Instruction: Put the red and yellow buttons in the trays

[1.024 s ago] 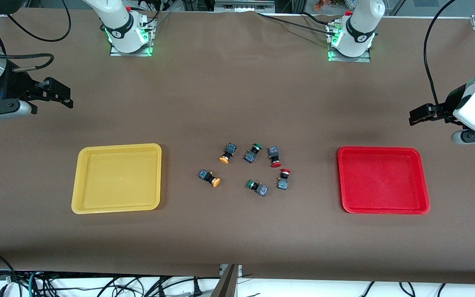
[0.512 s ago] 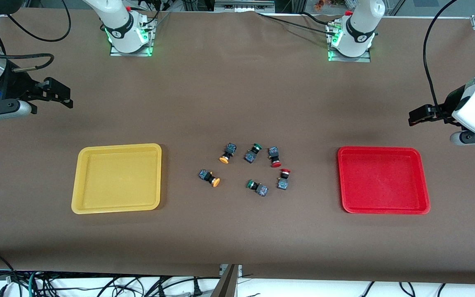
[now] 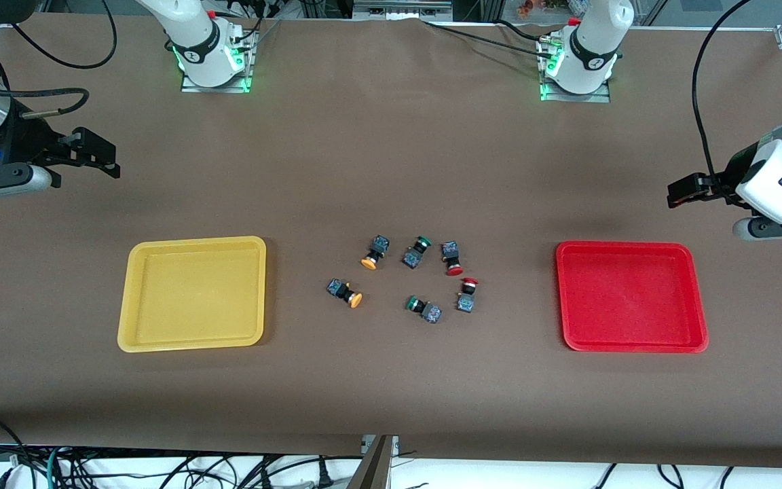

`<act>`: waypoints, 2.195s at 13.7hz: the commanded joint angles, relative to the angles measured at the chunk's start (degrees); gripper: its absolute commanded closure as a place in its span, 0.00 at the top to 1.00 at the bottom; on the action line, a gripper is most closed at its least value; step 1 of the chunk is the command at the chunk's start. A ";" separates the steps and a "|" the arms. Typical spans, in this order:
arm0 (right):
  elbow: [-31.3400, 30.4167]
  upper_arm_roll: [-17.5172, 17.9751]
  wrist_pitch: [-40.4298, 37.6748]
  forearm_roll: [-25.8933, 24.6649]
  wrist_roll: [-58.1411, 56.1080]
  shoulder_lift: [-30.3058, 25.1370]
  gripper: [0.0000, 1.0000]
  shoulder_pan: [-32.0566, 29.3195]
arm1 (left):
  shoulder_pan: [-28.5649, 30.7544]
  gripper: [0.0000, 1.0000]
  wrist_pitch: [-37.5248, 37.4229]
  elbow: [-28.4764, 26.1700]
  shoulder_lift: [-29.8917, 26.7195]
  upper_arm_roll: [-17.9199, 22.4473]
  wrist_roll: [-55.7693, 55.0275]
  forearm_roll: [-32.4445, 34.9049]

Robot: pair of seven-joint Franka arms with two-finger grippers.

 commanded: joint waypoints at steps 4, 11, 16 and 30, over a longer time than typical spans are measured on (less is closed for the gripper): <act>0.94 0.60 -0.84 -1.58 -0.09 -0.06 1.00 -0.58 | -0.02 1.00 0.99 2.35 3.32 -3.18 0.72 -1.84; 0.94 0.68 -0.58 -1.58 -0.09 0.02 1.00 -0.58 | -2.56 1.00 13.63 2.26 14.90 -8.02 -0.42 -5.53; 0.94 0.68 0.56 -1.58 0.53 0.55 1.00 -0.14 | -7.92 1.00 28.58 2.35 24.66 -8.02 -3.23 -5.54; 0.76 1.30 14.87 0.88 0.88 20.92 1.00 7.50 | -18.65 1.00 49.17 4.63 39.09 -5.57 -6.49 -3.09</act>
